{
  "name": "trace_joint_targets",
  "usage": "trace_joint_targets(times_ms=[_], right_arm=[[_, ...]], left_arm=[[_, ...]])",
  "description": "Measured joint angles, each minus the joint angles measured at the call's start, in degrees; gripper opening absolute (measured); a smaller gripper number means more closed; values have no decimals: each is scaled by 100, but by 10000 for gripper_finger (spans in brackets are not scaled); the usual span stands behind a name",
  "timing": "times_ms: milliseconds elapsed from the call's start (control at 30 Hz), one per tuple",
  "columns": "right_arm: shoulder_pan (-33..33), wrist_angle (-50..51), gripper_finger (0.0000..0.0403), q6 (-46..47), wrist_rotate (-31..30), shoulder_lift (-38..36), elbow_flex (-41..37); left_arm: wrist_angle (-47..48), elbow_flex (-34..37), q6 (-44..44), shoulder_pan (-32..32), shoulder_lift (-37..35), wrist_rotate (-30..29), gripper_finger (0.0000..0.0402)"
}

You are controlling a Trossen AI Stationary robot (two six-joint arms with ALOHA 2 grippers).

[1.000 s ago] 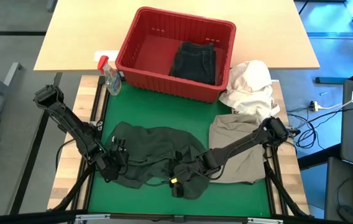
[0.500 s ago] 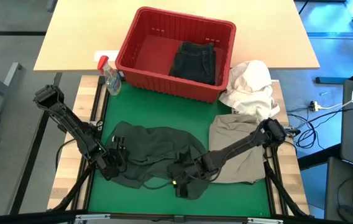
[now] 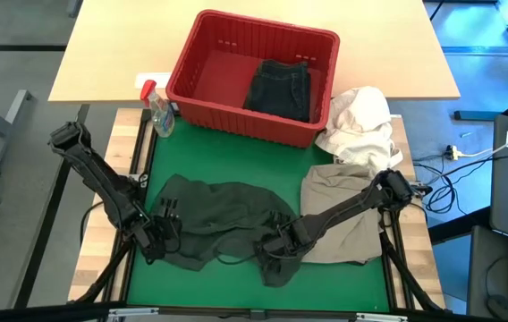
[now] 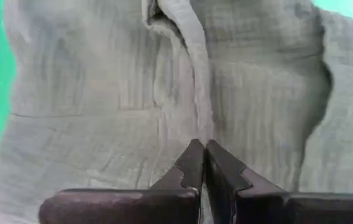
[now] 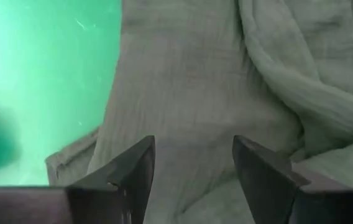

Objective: Fold Laundry from Bin
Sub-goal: Fold the green polo shirt

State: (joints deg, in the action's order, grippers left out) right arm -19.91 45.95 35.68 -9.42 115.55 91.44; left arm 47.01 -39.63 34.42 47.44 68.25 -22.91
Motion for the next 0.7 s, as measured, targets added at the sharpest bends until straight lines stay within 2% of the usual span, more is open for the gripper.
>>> trace_joint_targets(times_ms=[267, 500, 600, 700], right_arm=[[6, 622, 216, 348, -126, -17, 15], [270, 948, 216, 424, -58, -377, 13], [565, 969, 231, 216, 147, -385, 9], [843, 801, 266, 117, 233, -369, -79]], left_arm=[[899, -533, 132, 222, -2, -9, 3], [1062, -569, 261, 407, -4, -2, 2], [1052, -569, 295, 407, -4, -20, 2], [1047, -569, 367, 407, -4, -28, 2]])
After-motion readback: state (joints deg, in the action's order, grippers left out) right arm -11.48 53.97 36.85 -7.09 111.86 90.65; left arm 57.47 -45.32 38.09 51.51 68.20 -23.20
